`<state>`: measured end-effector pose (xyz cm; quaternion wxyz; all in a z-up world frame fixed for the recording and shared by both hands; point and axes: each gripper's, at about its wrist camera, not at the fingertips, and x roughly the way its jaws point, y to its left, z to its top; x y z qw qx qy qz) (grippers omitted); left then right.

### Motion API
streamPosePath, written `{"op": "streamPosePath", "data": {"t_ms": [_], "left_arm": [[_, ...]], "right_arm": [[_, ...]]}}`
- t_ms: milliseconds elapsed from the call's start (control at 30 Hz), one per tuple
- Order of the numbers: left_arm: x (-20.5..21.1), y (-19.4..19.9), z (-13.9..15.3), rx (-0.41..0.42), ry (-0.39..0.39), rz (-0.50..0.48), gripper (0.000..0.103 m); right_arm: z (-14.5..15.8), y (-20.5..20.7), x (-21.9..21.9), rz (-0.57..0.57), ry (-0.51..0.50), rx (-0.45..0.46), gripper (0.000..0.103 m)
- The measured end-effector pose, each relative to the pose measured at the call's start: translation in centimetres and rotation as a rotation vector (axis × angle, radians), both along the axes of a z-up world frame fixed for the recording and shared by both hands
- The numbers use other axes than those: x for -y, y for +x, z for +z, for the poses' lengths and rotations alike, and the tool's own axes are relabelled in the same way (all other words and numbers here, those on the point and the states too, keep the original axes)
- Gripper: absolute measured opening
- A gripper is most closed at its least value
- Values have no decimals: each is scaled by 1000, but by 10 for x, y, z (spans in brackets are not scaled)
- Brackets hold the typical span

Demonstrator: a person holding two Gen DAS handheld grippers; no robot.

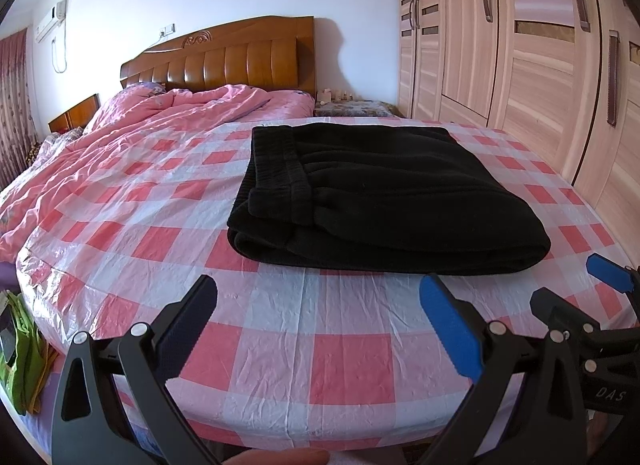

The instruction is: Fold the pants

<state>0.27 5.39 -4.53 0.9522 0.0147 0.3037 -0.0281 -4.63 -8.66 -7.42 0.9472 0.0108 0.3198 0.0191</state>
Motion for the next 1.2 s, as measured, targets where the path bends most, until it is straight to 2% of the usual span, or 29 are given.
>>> {"op": "streamPosePath", "data": {"t_ms": [1033, 1200], "left_arm": [[-3, -4, 4, 23, 5, -3, 101], [-4, 0, 1, -2, -3, -9, 101]], "right_arm": [[0, 0, 1, -2, 4, -1, 99], [0, -1, -1, -1, 4, -2, 99]]}}
